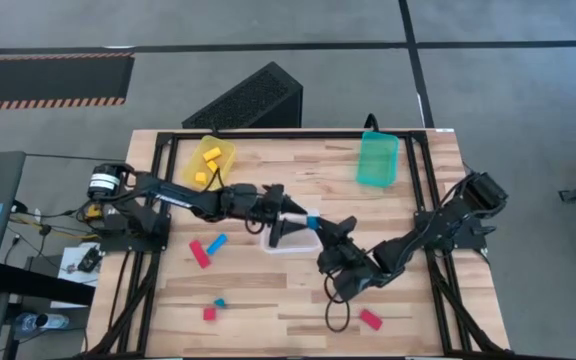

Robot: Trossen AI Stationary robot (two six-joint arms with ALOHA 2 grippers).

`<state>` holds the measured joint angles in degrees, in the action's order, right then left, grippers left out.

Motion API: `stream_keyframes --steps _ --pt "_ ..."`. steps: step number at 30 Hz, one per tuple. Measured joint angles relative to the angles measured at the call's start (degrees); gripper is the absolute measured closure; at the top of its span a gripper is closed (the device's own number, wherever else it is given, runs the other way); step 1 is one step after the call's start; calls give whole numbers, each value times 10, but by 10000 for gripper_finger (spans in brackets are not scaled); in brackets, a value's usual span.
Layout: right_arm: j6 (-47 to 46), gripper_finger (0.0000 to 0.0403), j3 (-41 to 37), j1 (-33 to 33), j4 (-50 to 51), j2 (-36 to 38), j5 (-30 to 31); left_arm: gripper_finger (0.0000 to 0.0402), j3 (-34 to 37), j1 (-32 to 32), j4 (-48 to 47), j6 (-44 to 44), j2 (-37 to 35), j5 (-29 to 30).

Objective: Sort & place blocks by color
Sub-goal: Put the bottom right blue block into the transparent bin

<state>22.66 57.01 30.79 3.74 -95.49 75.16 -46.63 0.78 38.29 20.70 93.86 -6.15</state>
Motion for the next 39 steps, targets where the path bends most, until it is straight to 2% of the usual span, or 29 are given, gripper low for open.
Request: stream_keyframes --steps 5,11,22,25,29,31,35,39 --pt "30 279 0 -10 -3 0 3 190 0 19 1 10 0 19" --pt "47 279 0 -29 -13 0 -8 191 0 25 29 -21 0 -70" --pt "59 279 0 -38 -39 0 -18 191 0 24 -4 -38 0 -45" --pt "44 279 0 -39 -43 0 -25 191 0 26 -50 -39 -11 -45" --pt "-21 279 0 -63 -41 0 -132 191 0 38 -159 -68 -61 -11" --pt "-42 279 0 -85 -47 -5 -198 191 0 38 -225 -79 -94 34" --pt "-75 279 0 -134 -43 -17 -280 191 -1 17 -348 -93 -165 151" --pt "-137 279 -1 -180 -20 -25 -420 191 -1 -32 -484 -66 -203 241"
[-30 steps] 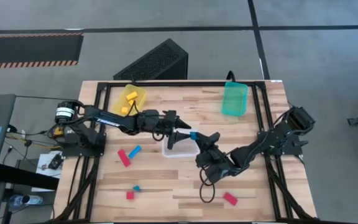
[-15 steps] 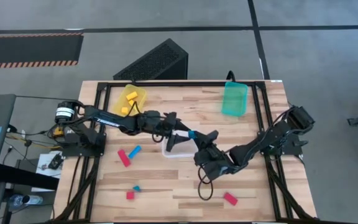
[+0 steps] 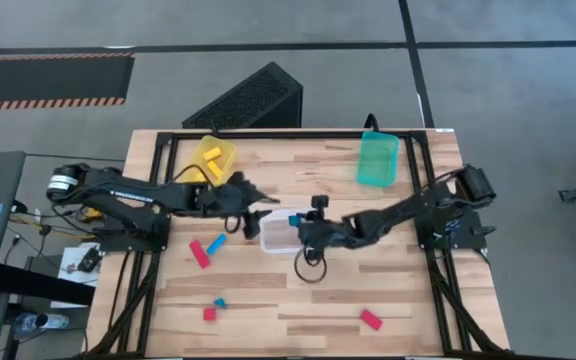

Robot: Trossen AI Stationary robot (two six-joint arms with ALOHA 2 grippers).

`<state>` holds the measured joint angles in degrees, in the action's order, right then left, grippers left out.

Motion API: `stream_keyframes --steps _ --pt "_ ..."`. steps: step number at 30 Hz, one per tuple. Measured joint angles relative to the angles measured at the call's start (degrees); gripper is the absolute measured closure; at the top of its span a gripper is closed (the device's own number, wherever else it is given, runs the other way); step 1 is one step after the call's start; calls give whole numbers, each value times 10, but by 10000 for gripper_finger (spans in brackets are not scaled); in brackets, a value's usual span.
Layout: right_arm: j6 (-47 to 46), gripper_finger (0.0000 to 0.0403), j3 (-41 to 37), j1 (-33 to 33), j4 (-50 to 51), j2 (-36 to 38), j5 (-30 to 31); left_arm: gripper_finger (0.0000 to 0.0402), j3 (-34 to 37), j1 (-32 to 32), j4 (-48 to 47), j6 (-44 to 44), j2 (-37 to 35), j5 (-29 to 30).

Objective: Sort & place blocks by color
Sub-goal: Put the bottom right blue block into the transparent bin, then put the top blue block into the transparent bin

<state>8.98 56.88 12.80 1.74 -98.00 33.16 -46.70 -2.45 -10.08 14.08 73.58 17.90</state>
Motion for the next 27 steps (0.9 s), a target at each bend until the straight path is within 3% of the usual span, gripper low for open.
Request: stream_keyframes --steps 4,12,18,22,27 --pt "-54 265 1 -28 13 0 -112 191 0 -57 -154 96 -4 53" --pt "-95 168 1 -30 11 0 -105 191 1 -164 -347 303 -2 133" --pt "-126 141 2 -16 48 12 -74 191 66 -186 -346 386 19 47" --pt "-126 143 2 -3 54 28 -75 192 117 -175 -331 442 28 42" --pt "-131 143 1 3 121 66 -73 218 134 -172 -299 418 22 42"
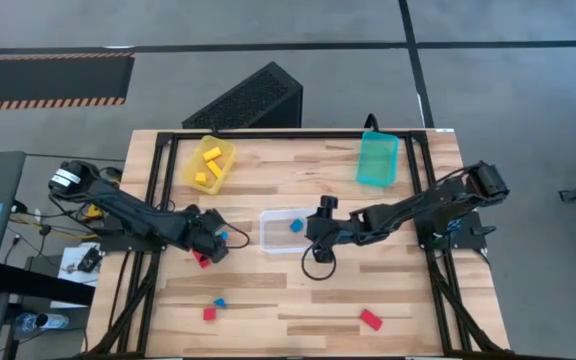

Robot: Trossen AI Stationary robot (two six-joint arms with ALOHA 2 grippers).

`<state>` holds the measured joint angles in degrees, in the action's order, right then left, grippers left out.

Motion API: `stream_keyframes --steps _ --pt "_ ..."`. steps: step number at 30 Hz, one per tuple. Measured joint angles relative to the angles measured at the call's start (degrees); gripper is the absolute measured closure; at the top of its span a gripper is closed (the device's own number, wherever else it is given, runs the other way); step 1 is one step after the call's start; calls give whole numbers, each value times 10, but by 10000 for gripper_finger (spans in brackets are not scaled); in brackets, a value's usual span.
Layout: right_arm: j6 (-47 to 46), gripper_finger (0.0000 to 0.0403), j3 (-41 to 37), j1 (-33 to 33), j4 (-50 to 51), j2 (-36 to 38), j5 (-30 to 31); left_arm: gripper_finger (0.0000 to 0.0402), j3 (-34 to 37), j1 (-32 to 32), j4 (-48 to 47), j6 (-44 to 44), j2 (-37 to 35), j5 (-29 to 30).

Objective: Sort & place blocks by color
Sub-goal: Put the top blue block into the transparent bin

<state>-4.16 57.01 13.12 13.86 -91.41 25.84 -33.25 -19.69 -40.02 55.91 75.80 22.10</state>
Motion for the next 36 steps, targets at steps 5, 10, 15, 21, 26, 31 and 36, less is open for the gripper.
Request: stream_keyframes --steps 5,10,15,21,26,31,36 --pt "-46 143 0 2 86 57 30 297 6 0 56 -60 -1 -27" --pt "-84 143 0 14 150 111 75 341 5 0 71 -57 -7 0" --pt "-126 143 -1 36 198 152 115 322 4 0 72 -53 -6 -14" --pt "-158 143 -2 50 227 159 119 249 4 0 74 -41 -6 -28" --pt "-172 143 -1 55 240 146 119 169 9 -1 80 -30 -7 -69" --pt "-185 143 -1 64 253 136 133 156 47 -1 98 13 -9 -93" --pt "-195 143 -1 72 267 136 165 249 56 -1 102 8 -11 -77"
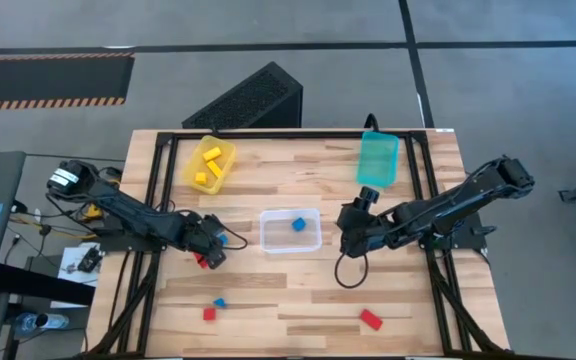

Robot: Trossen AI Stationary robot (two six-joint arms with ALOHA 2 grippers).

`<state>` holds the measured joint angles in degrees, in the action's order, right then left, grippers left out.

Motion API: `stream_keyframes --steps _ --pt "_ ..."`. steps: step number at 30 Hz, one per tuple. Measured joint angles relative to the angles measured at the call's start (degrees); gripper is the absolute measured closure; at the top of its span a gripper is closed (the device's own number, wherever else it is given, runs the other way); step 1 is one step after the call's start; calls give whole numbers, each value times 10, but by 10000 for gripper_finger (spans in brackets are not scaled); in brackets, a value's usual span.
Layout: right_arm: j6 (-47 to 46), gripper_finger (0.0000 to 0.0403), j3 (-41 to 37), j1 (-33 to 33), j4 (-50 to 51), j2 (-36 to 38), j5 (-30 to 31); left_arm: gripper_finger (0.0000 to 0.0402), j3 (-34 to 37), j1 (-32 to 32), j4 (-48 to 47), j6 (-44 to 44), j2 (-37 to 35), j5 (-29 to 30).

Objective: Sort & place blocks by color
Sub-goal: Put the top blue block into the transparent bin

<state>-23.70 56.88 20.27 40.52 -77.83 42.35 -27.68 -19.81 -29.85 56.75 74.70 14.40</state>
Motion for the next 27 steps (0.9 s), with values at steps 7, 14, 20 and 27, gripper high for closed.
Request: stream_keyframes --steps 7,14,20,27 --pt "-5 143 0 0 9 4 9 340 -52 15 64 -122 3 22" --pt "-76 143 0 -1 80 5 118 314 -141 24 192 -377 3 110" --pt "-123 143 0 2 128 5 121 322 -165 55 360 -498 15 89" --pt "-185 143 0 33 159 5 189 292 -164 100 489 -486 156 42"
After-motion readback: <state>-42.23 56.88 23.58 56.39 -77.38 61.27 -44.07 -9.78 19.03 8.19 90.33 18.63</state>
